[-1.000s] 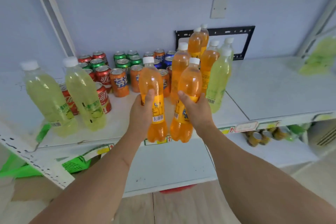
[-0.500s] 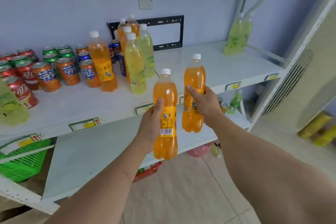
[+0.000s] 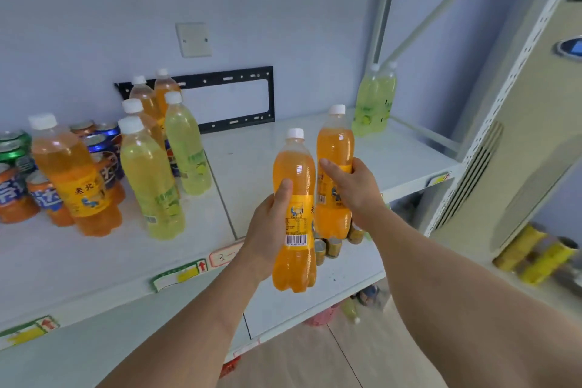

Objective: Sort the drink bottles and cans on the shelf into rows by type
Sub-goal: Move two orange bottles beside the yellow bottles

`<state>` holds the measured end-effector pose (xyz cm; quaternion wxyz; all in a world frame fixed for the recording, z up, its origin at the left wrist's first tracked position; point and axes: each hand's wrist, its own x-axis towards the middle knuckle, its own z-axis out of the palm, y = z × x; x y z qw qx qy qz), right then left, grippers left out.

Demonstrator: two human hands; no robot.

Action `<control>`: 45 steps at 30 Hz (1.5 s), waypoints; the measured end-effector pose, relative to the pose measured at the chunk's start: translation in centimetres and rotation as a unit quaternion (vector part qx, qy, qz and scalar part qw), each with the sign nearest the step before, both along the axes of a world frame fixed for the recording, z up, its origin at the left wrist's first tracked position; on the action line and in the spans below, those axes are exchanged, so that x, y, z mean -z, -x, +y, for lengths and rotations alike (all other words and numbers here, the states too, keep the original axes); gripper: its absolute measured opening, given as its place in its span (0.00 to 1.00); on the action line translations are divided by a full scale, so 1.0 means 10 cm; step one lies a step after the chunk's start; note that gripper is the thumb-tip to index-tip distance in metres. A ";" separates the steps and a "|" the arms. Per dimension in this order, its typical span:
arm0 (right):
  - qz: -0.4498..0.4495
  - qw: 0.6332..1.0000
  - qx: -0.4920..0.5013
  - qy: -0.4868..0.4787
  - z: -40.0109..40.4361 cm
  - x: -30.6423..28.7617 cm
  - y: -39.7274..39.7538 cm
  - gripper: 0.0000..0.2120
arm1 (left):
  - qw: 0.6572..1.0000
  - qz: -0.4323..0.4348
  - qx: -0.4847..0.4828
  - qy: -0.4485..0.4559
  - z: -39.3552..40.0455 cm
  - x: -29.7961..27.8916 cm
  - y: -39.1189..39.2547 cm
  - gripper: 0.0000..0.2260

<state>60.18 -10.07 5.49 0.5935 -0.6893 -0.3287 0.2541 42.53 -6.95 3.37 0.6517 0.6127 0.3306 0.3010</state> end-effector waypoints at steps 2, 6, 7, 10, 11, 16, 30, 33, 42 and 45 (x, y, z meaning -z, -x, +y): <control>0.001 1.000 -0.001 -0.008 0.16 -0.03 -0.22 0.28 | 1.000 0.010 -0.008 0.005 0.15 -0.01 -0.21 0.37; 0.007 1.000 -0.004 -0.021 0.51 -0.04 -0.65 0.27 | 1.000 0.015 -0.007 0.002 0.39 -0.06 -0.61 0.34; 0.008 1.000 -0.008 -0.023 0.61 -0.04 -0.76 0.27 | 1.000 0.019 -0.011 -0.001 0.46 -0.06 -0.72 0.33; -0.006 0.999 -0.032 -0.026 0.93 -0.03 -1.13 0.29 | 0.999 0.030 -0.038 0.008 0.71 -0.06 -1.07 0.37; -0.012 0.999 -0.041 -0.027 1.04 -0.02 -1.26 0.29 | 0.998 0.033 -0.050 0.010 0.79 -0.06 -1.19 0.40; -0.027 0.995 -0.091 -0.022 1.59 0.01 -1.93 0.30 | 0.993 0.022 -0.118 0.012 1.11 -0.12 -1.83 0.37; 0.029 0.981 -0.188 -0.048 2.63 0.22 -2.72 0.20 | 0.961 0.014 -0.265 0.080 1.73 -0.11 -2.61 0.35; 0.029 0.980 -0.191 -0.048 2.69 0.30 -2.75 0.28 | 0.957 0.027 -0.278 0.076 1.82 -0.07 -2.65 0.34; -0.033 0.980 -0.196 -0.007 2.54 0.46 -2.85 0.31 | 0.960 0.024 -0.279 0.032 1.98 -0.03 -2.83 0.29; -0.078 0.972 -0.204 0.089 2.40 0.61 -2.93 0.36 | 0.957 0.052 -0.285 -0.015 2.08 -0.01 -2.90 0.22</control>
